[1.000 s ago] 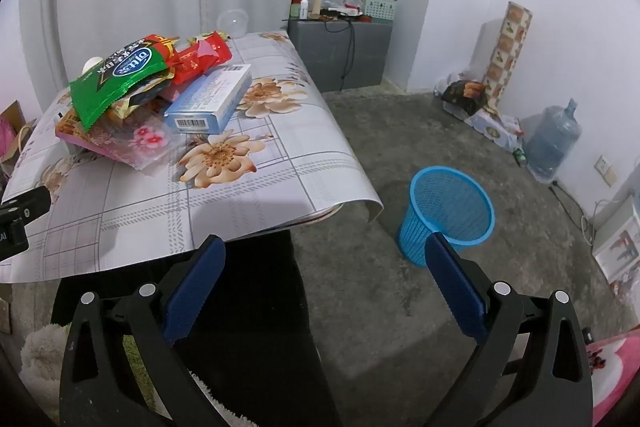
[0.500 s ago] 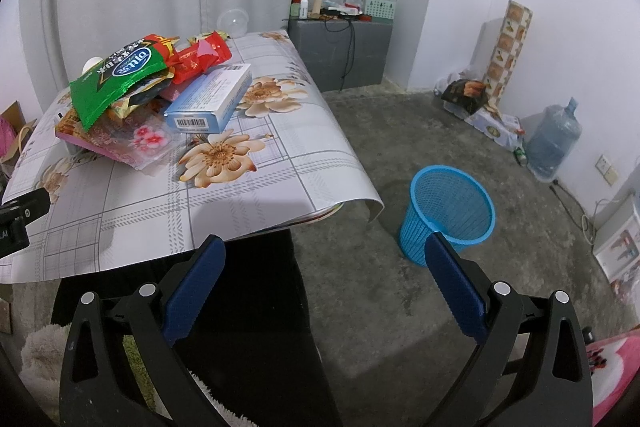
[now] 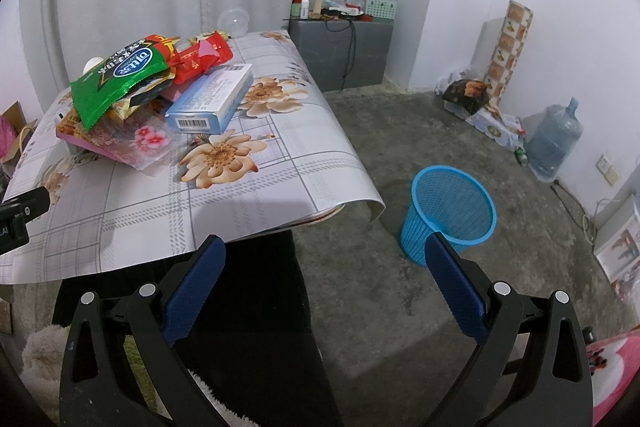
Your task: Collect trash
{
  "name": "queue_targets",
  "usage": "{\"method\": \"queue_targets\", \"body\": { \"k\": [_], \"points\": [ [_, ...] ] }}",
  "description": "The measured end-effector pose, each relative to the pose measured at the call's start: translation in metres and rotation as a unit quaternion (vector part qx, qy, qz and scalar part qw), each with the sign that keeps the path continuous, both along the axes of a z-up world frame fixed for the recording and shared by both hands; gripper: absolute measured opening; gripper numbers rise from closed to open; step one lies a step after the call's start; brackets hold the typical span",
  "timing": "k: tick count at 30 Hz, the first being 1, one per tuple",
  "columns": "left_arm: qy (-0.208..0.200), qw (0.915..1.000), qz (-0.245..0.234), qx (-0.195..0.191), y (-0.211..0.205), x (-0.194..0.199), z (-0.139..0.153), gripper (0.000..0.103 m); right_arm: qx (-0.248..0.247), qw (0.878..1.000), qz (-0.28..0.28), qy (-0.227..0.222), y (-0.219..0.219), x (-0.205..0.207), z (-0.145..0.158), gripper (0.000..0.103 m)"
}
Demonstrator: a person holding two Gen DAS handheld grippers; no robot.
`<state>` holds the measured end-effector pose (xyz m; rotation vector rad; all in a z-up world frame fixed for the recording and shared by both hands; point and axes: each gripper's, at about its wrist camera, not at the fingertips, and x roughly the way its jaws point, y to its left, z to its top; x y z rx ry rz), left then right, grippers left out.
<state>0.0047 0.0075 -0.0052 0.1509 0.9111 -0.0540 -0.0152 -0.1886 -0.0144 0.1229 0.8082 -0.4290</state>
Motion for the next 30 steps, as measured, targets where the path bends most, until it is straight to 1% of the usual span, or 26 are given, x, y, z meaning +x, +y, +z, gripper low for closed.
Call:
{"method": "queue_targets", "body": {
  "k": [12, 21, 30],
  "points": [
    [-0.001, 1.0000, 0.000, 0.000, 0.0003, 0.0009, 0.0014, 0.098, 0.002, 1.000, 0.000, -0.001, -0.0034, -0.0008, -0.0006, 0.095],
    [-0.001, 1.0000, 0.000, 0.001, 0.0006, 0.0014, 0.0017, 0.098, 0.004, 1.000, 0.000, -0.002, 0.0025, 0.0029, -0.0016, 0.095],
    [0.000, 1.0000, 0.000, 0.002, 0.0004, 0.0012, 0.0018, 0.098, 0.008, 1.000, 0.001, -0.001, -0.0027, 0.0051, -0.0039, 0.095]
  ]
}}
